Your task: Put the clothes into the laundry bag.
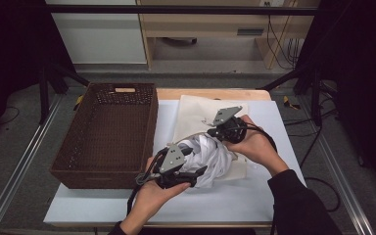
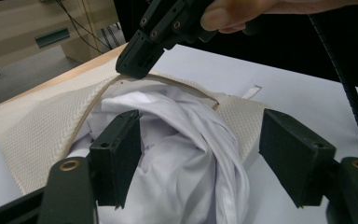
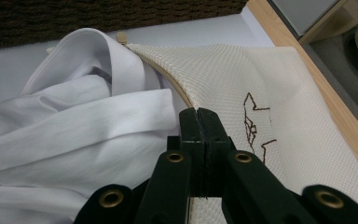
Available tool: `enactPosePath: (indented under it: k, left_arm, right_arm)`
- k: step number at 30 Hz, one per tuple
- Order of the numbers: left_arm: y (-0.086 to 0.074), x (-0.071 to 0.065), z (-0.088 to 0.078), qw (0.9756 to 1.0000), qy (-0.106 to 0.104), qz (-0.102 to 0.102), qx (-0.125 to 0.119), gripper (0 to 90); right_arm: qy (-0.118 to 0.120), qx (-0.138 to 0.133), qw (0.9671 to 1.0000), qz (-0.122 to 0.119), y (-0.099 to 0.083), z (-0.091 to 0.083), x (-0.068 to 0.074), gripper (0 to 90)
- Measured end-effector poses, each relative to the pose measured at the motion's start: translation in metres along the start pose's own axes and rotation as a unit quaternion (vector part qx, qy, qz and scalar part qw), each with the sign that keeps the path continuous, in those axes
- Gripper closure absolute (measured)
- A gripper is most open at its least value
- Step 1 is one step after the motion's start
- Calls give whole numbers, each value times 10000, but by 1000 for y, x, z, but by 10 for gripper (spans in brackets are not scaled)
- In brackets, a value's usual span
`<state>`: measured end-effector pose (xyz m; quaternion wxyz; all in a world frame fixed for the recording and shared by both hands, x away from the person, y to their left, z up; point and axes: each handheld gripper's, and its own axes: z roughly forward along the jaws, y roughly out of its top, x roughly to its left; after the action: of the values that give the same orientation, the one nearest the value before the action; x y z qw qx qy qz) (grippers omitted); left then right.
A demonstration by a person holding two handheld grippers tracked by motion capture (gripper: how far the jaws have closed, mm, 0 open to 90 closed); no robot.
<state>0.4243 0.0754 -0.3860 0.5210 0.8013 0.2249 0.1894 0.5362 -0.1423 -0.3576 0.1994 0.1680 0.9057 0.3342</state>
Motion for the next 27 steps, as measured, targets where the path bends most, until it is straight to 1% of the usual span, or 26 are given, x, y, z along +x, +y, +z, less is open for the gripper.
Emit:
enactPosePath:
  k: [2,3,4,5,6,9,10,14,15,16,19,20,22,27]
  left_arm:
    - [-5,-2,-5,10000,38,-1,-7,353]
    - [-5,-2,-5,10000,38,-1,-7,386]
    - [-6,-2,-6,10000,47,12,0,386]
    - [-10,-3,-7,10000,44,17,56,403]
    - [-10,-3,-7,10000,44,17,56,416]
    - [-17,-6,-9,9999,51,40,85,433]
    - [-19,-6,-10,9999,50,49,94,462]
    - [-30,-10,-10,9998,37,66,191,476]
    - [-33,-11,-10,9998,33,68,201,496]
    - [-36,-12,-10,9997,12,35,221,496]
    - [-38,-12,-12,9998,25,40,213,502]
    - [-38,-12,-13,9998,18,43,205,524]
    - [-39,-12,-14,9998,32,40,207,525]
    - [-42,-12,-17,9997,25,51,238,593]
  right_arm:
    - [3,2,10000,9,0,0,0,900]
    - [4,-1,10000,12,0,0,0,900]
    - [4,-1,10000,12,0,0,0,900]
    - [1,-9,10000,5,0,-1,0,900]
    - [1,-9,10000,5,0,-1,0,900]
    - [-5,-20,10000,21,0,-1,0,900]
    - [-2,-16,10000,26,0,-1,0,900]
    - [5,-16,10000,37,0,0,0,900]
    - [6,-8,10000,32,0,0,0,900]
    - [6,-11,10000,25,1,0,0,900]
    - [-1,-4,10000,31,1,0,0,900]
    - [5,6,10000,16,1,0,0,900]
    - [5,7,10000,17,1,0,0,900]
    - [2,1,10000,19,1,0,0,900]
